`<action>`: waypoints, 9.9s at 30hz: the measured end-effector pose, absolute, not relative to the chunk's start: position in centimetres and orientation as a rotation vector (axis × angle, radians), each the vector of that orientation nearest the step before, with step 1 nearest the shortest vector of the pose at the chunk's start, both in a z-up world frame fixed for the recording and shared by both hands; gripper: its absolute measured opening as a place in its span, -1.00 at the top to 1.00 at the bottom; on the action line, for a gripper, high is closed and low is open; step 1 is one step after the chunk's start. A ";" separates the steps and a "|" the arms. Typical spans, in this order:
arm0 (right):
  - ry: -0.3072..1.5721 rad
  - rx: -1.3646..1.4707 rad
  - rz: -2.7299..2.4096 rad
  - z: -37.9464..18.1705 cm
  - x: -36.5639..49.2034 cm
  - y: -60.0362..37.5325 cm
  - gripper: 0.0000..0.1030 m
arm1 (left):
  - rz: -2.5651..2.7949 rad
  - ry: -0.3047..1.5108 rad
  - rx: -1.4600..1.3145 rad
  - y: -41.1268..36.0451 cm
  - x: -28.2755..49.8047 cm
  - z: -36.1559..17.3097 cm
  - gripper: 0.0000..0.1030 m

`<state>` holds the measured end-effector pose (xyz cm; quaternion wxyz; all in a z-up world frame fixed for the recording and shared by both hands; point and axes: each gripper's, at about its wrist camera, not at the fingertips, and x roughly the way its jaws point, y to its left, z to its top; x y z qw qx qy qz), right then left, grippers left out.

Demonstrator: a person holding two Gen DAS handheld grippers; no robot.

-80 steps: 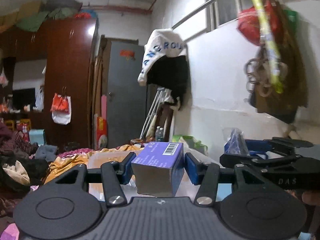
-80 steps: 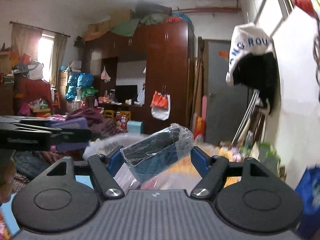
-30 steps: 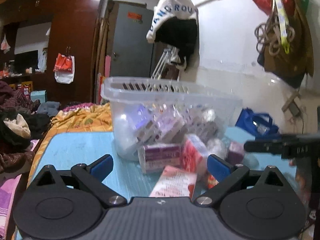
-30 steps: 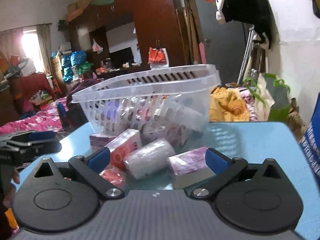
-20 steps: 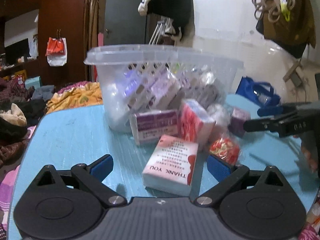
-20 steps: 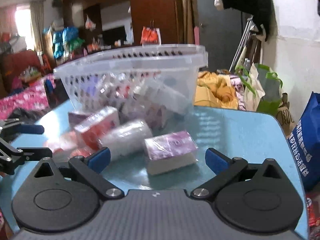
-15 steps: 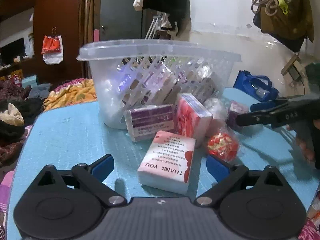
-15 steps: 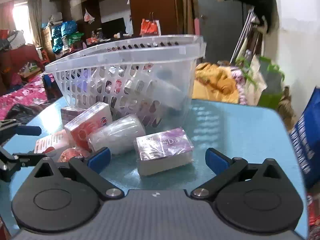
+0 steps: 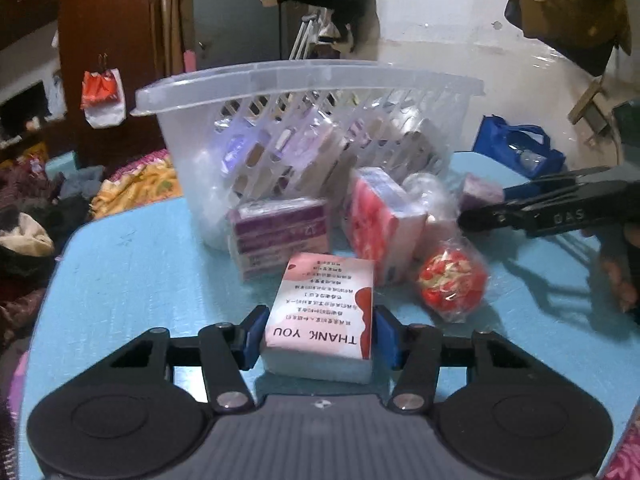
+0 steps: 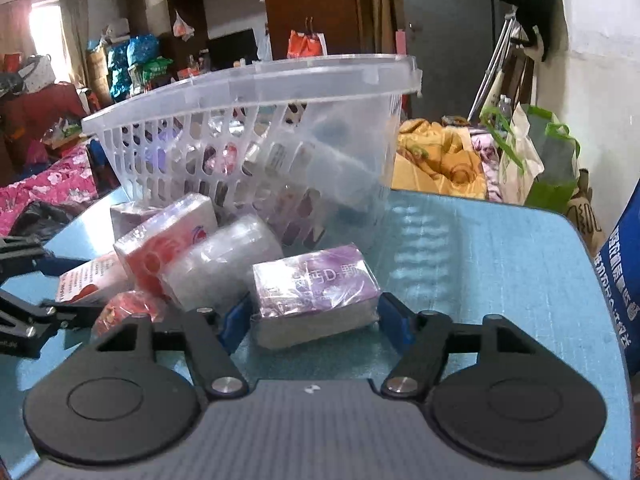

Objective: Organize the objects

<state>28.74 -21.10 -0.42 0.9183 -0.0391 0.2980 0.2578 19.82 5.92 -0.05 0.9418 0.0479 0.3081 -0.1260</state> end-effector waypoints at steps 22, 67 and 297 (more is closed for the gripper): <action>0.175 0.095 0.555 6.3 21.7 -23.6 -0.35 | -0.319 0.141 -0.136 7.5 15.1 8.8 -0.12; 0.592 -0.156 0.610 0.3 29.2 -15.8 -0.57 | -0.153 0.577 -0.090 7.4 24.7 2.3 -0.92; 0.328 -0.045 0.497 7.9 28.0 -20.0 -1.00 | -0.049 0.415 -0.001 4.0 22.3 9.6 -1.00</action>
